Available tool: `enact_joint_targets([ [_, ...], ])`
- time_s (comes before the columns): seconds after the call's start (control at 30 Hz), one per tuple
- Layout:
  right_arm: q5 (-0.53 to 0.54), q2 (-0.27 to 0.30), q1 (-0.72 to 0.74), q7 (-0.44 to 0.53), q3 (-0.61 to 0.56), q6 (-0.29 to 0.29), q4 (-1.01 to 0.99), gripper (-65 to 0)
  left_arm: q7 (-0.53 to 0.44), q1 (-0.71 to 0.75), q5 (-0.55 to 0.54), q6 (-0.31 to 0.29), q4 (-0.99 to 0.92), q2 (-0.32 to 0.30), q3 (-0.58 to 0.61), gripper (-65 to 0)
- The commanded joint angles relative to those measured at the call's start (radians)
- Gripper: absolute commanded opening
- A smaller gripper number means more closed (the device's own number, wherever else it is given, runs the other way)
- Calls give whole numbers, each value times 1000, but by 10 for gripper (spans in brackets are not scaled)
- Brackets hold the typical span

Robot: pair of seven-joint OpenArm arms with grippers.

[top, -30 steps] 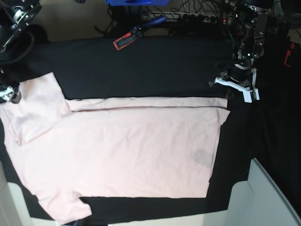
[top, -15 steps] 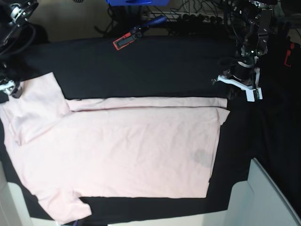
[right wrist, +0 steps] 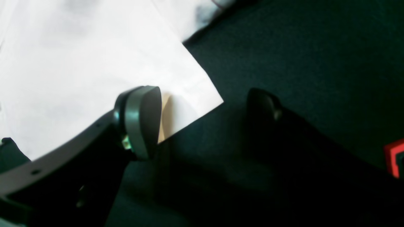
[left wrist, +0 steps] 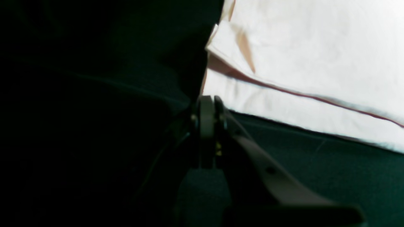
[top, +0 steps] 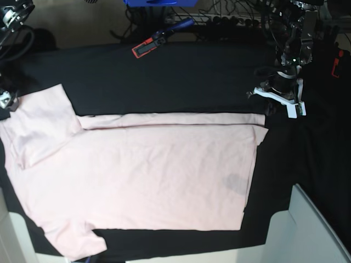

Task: Fold the T-shirt properly
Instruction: 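Move the right gripper to the sleeve near the collar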

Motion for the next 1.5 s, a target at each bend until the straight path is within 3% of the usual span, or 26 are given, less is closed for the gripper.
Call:
enact_joint_targets([
  [0.0,16,7,12,6,2,8,12,-248,-20,-1,-2,-2,12,-11,-5,-650],
  [0.3,16,-13,15,5,-4,8,15,-261,-20,10,-2,-2,12,-13,-5,-650],
  [0.37,16,-13,15,5,-4,8,12,-325,-20,11,-2,-2,12,-13,-5,-650],
  [0.47,16,-13,13,3,-4,8,12,-480,-20,11,-2,-2,12,-13,-5,-650],
  [0.63,16,-14,12,3,-6,8,10,-650,-20,11,-2,-2,12,-13,-5,-650],
  [0.97,16,-30,10,-1,-9,8,69,-649,-20,11,-2,-2,12,-13,-5,-650],
  [1.1,16,-53,10,-98,-23,8,202,-649,-20,11,-2,-2,12,-13,-5,-650],
  [1.27,16,-60,16,-202,-151,8,360,-649,-20,11,-2,-2,12,-13,-5,-650],
  [1.47,16,-62,84,-299,-244,8,406,-649,-20,11,-2,-2,17,-11,-5,-650],
])
